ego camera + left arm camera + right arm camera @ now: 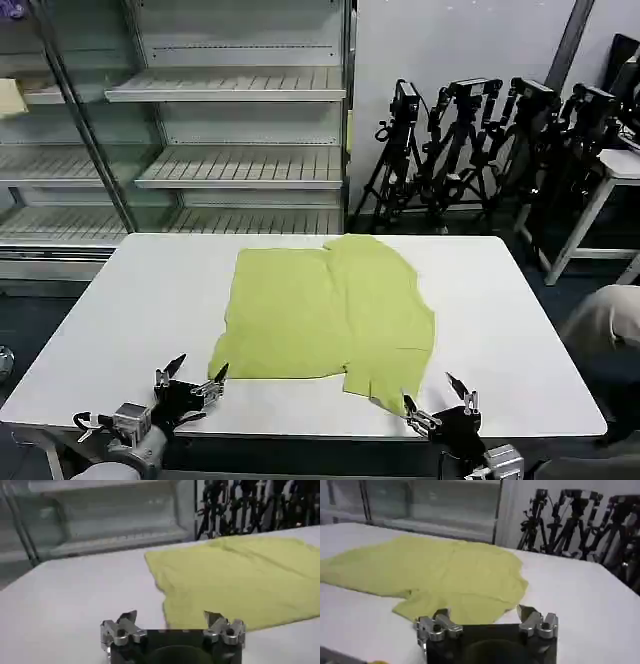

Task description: Fold and organize the clothes.

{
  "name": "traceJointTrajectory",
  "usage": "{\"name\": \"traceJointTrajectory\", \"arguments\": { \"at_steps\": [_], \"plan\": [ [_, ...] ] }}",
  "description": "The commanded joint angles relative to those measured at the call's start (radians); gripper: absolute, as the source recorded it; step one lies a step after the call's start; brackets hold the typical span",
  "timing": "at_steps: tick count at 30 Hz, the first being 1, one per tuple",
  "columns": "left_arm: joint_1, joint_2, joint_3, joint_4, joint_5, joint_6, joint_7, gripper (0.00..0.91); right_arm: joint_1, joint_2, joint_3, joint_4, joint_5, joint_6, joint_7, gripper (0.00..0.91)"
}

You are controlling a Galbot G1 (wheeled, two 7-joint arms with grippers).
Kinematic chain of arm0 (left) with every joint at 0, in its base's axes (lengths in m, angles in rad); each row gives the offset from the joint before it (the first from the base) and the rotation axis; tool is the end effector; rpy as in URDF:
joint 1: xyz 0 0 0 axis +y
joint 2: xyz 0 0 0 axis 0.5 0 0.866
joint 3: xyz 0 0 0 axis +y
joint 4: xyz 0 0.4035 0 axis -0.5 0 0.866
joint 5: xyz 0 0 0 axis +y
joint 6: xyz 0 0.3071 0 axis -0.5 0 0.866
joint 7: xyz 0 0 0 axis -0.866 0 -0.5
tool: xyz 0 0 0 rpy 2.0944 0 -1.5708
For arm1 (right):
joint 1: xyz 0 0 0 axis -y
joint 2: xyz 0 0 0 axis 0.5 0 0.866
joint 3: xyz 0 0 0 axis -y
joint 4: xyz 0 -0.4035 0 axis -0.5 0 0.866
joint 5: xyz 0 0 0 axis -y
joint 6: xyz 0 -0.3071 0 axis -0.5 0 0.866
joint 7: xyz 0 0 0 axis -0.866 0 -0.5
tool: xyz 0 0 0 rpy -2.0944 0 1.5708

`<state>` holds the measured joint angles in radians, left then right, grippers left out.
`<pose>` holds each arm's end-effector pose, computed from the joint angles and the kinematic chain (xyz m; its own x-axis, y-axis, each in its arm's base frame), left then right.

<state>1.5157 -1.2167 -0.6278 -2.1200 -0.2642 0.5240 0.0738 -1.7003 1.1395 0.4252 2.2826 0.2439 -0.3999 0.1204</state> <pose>0.1337 0.1099 -0.3127 -0.8949 0.1121 0.4320 0.1560 0.9855 0.0675 0.0660 -0.0641 -0.2946 -0.9005 -0.1861 0.3930 -0.2344 0.9690 -0.0780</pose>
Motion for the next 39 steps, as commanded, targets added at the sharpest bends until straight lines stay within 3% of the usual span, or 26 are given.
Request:
{"name": "traceJointTrajectory", "arguments": {
  "at_steps": [1, 10, 11, 12, 13, 39],
  "plan": [
    [-0.02, -0.002, 0.0, 0.027, -0.032, 0.053, -0.005, 0.907, 0.024, 0.01, -0.057, -0.018, -0.004, -0.034, 0.029, 0.907],
    [-0.02, -0.012, 0.004, 0.028, -0.026, 0.053, -0.005, 0.907, 0.023, 0.004, -0.067, 0.006, 0.0, -0.108, 0.033, 0.907],
    [-0.018, -0.012, 0.004, 0.028, -0.026, 0.053, -0.001, 0.776, 0.021, 0.003, -0.067, 0.008, 0.001, -0.12, 0.035, 0.705],
    [-0.017, -0.012, 0.004, 0.028, -0.027, 0.053, -0.001, 0.423, 0.02, 0.002, -0.067, 0.01, 0.002, -0.128, 0.037, 0.232],
    [-0.016, -0.013, 0.004, 0.029, -0.033, 0.053, 0.001, 0.02, 0.018, 0.001, -0.068, 0.014, 0.005, -0.139, 0.041, 0.0],
    [-0.044, -0.011, 0.014, -0.029, -0.086, 0.051, 0.05, 0.01, 0.035, -0.004, -0.049, 0.063, 0.036, -0.095, 0.025, 0.0]
  ]
}}
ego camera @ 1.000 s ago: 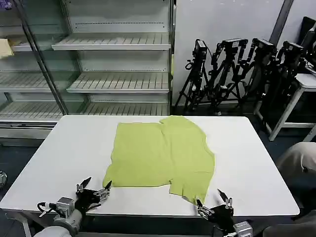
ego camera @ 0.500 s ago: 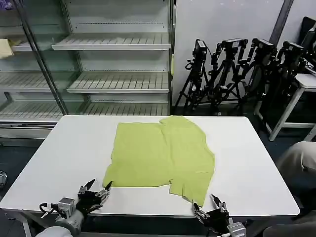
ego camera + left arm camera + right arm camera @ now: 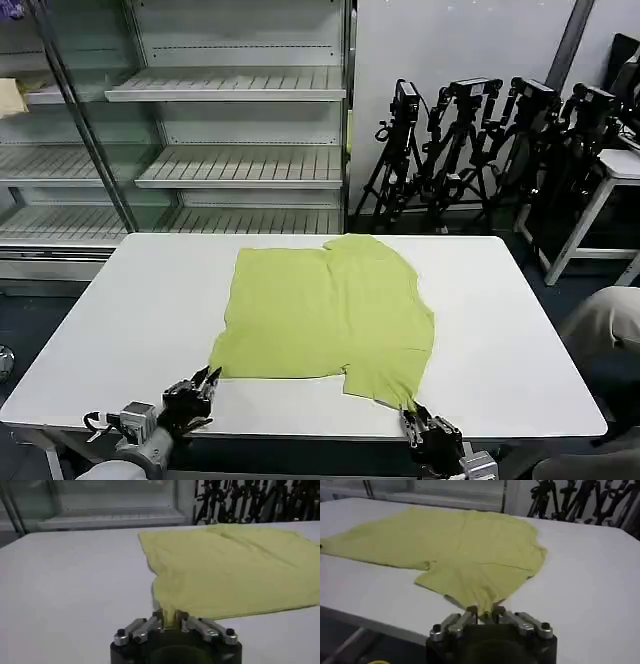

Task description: Fold and organize the clothes.

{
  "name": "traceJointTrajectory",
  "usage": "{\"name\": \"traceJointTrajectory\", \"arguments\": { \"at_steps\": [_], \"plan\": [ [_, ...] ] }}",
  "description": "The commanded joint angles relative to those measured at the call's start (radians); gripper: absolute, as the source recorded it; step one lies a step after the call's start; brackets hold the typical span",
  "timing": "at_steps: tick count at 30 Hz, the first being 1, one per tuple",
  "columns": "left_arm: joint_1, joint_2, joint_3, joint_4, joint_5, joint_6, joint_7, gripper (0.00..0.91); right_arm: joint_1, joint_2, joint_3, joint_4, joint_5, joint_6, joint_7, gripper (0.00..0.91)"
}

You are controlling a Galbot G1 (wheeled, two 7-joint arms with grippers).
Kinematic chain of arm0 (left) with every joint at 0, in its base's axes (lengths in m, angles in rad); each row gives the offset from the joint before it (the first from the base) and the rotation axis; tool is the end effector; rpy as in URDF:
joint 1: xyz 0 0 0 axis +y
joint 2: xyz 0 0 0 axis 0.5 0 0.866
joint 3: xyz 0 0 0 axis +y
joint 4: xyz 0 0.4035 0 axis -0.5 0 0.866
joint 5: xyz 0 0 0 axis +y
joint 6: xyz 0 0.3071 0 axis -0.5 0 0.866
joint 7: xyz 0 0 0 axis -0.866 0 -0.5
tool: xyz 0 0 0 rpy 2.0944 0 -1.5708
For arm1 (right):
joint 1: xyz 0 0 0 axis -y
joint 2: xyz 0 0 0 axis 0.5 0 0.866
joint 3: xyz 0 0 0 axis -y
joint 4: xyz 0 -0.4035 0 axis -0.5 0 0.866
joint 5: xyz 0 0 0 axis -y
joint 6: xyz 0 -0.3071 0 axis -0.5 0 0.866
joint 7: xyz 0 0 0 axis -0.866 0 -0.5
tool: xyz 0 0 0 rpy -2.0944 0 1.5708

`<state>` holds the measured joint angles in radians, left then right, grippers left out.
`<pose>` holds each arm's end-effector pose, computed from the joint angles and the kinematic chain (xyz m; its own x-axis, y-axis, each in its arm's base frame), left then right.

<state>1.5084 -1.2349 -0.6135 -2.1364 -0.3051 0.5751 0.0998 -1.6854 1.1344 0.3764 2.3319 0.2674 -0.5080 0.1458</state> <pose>0.1343 0.1007 -0.3100 -0.8725 0.1725 0.4572 0.1897 0.9818 -0.0086 0.0650 -0.0515 -0.2816 -0.8670 -0.2158 0.4492 -0.2655 0.9628 -0.0497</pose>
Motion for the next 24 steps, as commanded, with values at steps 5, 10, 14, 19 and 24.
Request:
{"name": "traceJointTrajectory", "arguments": {
  "at_steps": [5, 10, 14, 19, 24],
  "plan": [
    [-0.101, 0.009, 0.001, -0.015, -0.106, -0.025, 0.024, 0.01, 0.083, 0.019, 0.021, 0.008, 0.042, 0.023, -0.004, 0.0],
    [-0.169, 0.016, 0.015, 0.035, -0.118, -0.029, 0.018, 0.01, 0.193, 0.02, 0.024, -0.027, 0.066, 0.003, -0.006, 0.0],
    [-0.235, 0.01, 0.025, 0.099, -0.134, -0.034, 0.011, 0.01, 0.307, 0.02, 0.018, -0.078, 0.091, -0.021, 0.001, 0.0],
    [-0.312, 0.004, 0.038, 0.177, -0.153, -0.035, 0.003, 0.01, 0.45, 0.033, -0.01, -0.169, 0.102, -0.038, 0.004, 0.0],
    [-0.388, 0.003, 0.05, 0.226, -0.171, -0.032, -0.004, 0.01, 0.529, 0.051, -0.027, -0.26, 0.098, -0.037, -0.001, 0.0]
  ]
}}
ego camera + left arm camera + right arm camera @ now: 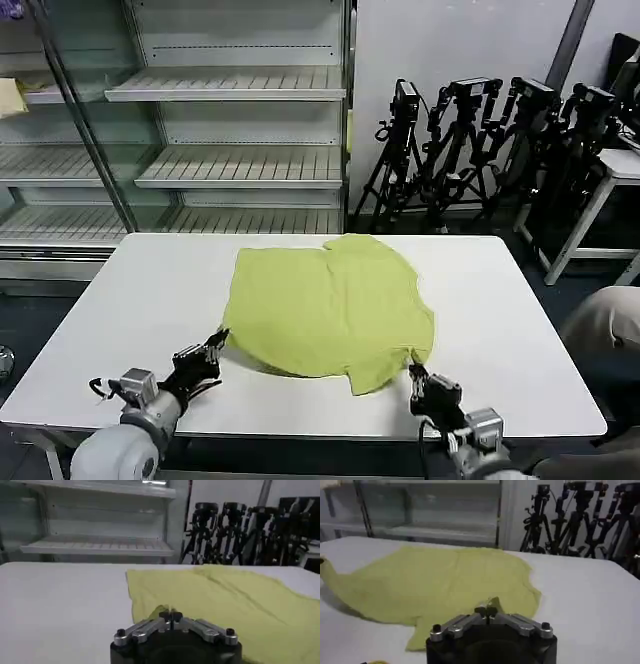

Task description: Fold and organize the clothes.

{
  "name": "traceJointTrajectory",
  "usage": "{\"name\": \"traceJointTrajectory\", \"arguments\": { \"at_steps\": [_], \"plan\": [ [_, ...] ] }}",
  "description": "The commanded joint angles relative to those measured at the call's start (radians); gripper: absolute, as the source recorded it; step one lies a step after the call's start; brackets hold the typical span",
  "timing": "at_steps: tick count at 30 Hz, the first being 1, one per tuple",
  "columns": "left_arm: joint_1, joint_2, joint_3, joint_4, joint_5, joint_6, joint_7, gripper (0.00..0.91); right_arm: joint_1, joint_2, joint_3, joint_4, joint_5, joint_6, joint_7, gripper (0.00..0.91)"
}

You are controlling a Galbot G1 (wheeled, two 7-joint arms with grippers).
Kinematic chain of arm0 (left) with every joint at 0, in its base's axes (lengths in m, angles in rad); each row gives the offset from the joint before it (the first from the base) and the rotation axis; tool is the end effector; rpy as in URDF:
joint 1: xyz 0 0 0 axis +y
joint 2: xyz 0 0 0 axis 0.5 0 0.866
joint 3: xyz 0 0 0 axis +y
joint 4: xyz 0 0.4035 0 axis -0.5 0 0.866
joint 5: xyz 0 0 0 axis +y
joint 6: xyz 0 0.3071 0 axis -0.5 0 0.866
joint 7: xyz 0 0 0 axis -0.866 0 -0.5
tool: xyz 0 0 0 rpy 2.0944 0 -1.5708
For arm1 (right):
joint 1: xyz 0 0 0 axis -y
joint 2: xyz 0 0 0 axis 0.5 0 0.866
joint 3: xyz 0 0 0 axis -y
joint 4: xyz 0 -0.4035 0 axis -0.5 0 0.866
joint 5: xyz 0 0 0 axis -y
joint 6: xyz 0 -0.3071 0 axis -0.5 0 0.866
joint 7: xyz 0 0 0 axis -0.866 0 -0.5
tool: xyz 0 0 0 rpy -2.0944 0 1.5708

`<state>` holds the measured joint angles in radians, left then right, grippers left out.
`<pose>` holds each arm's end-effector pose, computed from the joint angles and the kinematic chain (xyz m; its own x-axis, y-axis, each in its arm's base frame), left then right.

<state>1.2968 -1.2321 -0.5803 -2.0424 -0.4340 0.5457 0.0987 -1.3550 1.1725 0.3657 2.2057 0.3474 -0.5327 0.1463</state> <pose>0.2044 0.1023 -0.3037 -0.9184 0.2398 0.3148 0.2145 0.9701 -0.1132 0.1663 -0.0500 -0.2828 -0.9335 -0.2083 0.2918 -0.2261 0.9737 -0.0283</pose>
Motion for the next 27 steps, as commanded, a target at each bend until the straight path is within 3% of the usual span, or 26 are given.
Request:
{"name": "traceJointTrajectory", "arguments": {
  "at_steps": [1, 11, 27],
  "plan": [
    [-0.196, 0.001, 0.02, 0.16, -0.043, -0.003, -0.003, 0.01, 0.211, 0.016, -0.016, -0.146, 0.016, -0.011, -0.002, 0.0],
    [-0.303, 0.004, 0.063, 0.317, -0.037, -0.001, -0.004, 0.01, 0.34, 0.028, -0.037, -0.296, -0.029, -0.005, -0.007, 0.0],
    [-0.33, 0.004, 0.09, 0.373, -0.023, -0.017, 0.01, 0.02, 0.39, 0.061, -0.06, -0.405, -0.074, 0.032, -0.024, 0.0]
  ]
}}
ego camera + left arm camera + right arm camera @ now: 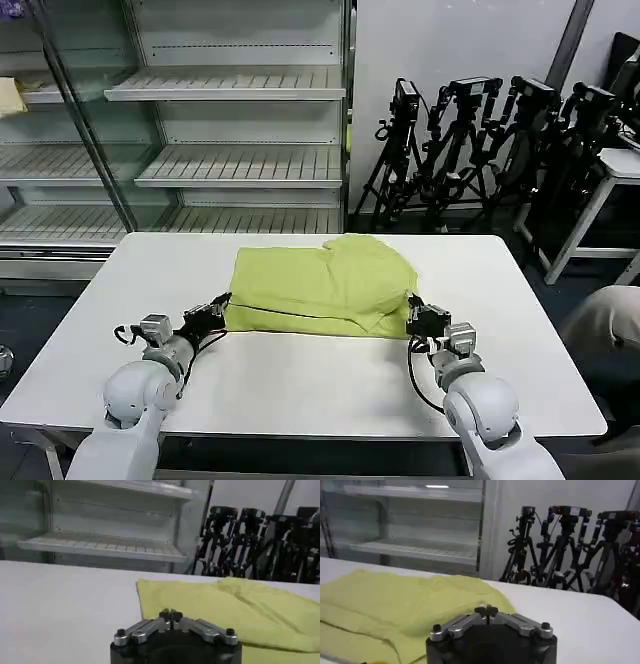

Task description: Fold and organize the clothes.

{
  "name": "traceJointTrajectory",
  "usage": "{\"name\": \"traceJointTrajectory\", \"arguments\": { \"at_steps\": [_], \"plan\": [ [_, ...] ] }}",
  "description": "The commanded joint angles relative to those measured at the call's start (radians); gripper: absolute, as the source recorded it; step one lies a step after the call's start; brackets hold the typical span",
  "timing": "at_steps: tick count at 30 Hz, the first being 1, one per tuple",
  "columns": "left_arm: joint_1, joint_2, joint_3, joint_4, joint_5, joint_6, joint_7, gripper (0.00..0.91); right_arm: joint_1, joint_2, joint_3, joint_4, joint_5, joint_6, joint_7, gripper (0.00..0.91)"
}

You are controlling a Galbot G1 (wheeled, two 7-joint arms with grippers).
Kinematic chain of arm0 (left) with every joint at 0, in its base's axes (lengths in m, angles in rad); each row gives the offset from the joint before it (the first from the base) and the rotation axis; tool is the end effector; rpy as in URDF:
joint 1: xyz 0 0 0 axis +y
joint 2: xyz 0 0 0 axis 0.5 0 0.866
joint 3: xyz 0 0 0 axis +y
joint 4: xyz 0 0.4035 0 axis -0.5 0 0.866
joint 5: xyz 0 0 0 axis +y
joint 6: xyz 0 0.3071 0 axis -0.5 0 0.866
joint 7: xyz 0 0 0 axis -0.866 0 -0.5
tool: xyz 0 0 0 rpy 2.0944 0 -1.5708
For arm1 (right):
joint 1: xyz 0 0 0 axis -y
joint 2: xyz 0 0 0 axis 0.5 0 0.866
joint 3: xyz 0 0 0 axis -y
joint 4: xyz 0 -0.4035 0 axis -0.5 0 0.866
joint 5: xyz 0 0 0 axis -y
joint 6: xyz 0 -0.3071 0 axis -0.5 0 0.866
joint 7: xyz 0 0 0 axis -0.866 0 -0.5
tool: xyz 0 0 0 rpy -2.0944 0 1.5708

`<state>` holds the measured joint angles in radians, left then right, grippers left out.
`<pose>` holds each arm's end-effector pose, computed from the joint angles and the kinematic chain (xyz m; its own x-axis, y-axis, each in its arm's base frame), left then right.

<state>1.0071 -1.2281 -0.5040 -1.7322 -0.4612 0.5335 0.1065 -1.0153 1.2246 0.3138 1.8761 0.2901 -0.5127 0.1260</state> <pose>0.3163 0.1134 -0.3231 -0.9175 0.2301 0.3245 0.1921 0.9706 -0.1450 0.2963 -0.0482 -0.3041 -0.9587 -0.1340 0.2509 -0.1625 0.9820 -0.0966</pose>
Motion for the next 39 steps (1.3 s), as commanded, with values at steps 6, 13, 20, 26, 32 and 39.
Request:
{"name": "traceJointTrajectory", "arguments": {
  "at_steps": [6, 13, 20, 26, 32, 39],
  "plan": [
    [-0.044, -0.001, 0.018, 0.068, 0.007, -0.009, 0.003, 0.02, 0.082, 0.022, -0.022, -0.12, -0.022, 0.029, -0.013, 0.0],
    [-0.037, 0.0, 0.014, 0.062, 0.031, -0.009, -0.012, 0.907, 0.098, 0.035, -0.029, -0.155, -0.026, 0.039, -0.017, 0.907],
    [0.006, 0.012, -0.024, -0.011, 0.002, 0.011, -0.011, 0.907, 0.061, 0.002, 0.0, -0.108, -0.016, 0.031, -0.011, 0.907],
    [0.103, 0.019, -0.004, -0.091, 0.03, 0.045, -0.033, 0.907, -0.076, -0.04, 0.023, 0.03, 0.005, -0.029, 0.009, 0.907],
    [0.159, 0.017, 0.001, -0.111, 0.069, 0.046, -0.057, 0.907, -0.184, -0.067, 0.054, 0.126, 0.0, -0.06, 0.013, 0.907],
    [0.162, 0.015, -0.008, -0.112, 0.061, 0.046, -0.057, 0.907, -0.22, -0.066, 0.063, 0.153, 0.001, -0.066, 0.024, 0.907]
  ]
}}
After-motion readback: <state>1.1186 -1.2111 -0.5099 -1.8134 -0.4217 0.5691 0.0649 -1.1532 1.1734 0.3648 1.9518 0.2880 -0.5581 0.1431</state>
